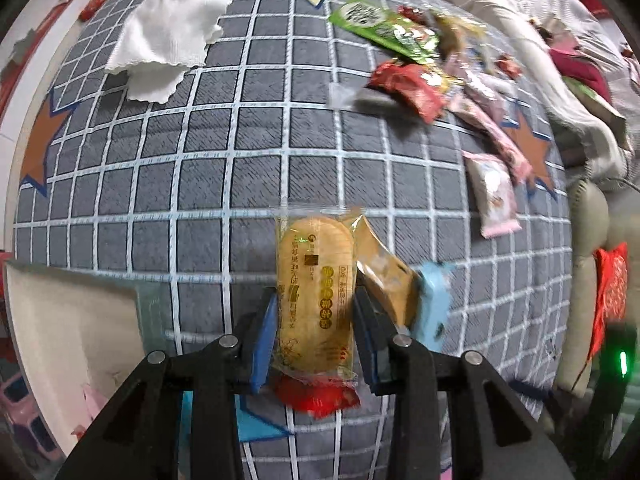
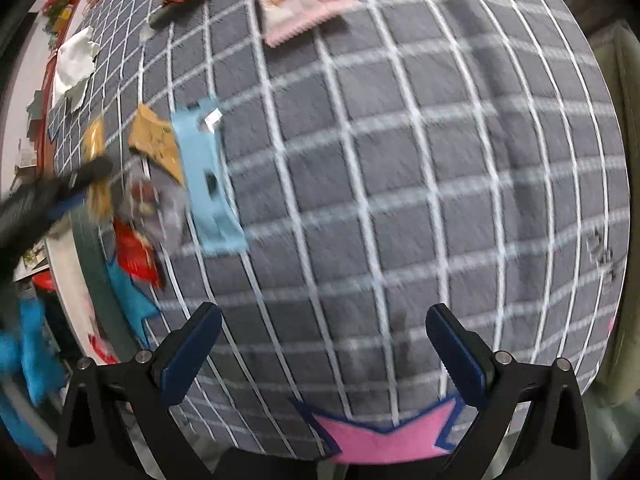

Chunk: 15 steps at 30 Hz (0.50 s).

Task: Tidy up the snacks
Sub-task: 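Grasp the yellow cake roll with the left gripper, then grasp the light blue bar with the right gripper while the left carries the cake roll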

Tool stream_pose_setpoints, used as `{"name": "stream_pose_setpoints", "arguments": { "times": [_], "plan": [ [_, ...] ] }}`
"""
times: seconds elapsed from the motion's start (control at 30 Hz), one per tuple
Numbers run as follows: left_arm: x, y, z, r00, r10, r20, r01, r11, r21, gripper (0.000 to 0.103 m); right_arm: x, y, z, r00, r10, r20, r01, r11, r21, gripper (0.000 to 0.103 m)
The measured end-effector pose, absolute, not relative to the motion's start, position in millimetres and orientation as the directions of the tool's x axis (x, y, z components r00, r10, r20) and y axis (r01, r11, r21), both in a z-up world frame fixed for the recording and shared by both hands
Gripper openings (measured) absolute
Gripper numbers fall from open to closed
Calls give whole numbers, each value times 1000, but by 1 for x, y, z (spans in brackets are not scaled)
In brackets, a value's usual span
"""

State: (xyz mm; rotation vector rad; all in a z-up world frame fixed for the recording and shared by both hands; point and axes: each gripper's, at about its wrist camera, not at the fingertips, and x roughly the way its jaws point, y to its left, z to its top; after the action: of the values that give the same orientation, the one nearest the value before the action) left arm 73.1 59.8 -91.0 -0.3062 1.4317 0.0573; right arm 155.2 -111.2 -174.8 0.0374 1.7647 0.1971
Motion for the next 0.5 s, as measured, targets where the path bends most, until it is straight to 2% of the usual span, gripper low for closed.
{"name": "stream_pose_setpoints", "arguments": {
  "times": [0.17, 0.5],
  "plan": [
    [42, 49, -74, 180, -152, -972, -164, 969, -182, 40, 185, -79, -180, -168, 94, -981, -118, 986, 115, 103],
    [6, 39, -73, 135, -173, -976, -112, 976, -189, 40, 215, -54, -198, -129, -35, -991, -175, 984, -12, 103]
  ]
}}
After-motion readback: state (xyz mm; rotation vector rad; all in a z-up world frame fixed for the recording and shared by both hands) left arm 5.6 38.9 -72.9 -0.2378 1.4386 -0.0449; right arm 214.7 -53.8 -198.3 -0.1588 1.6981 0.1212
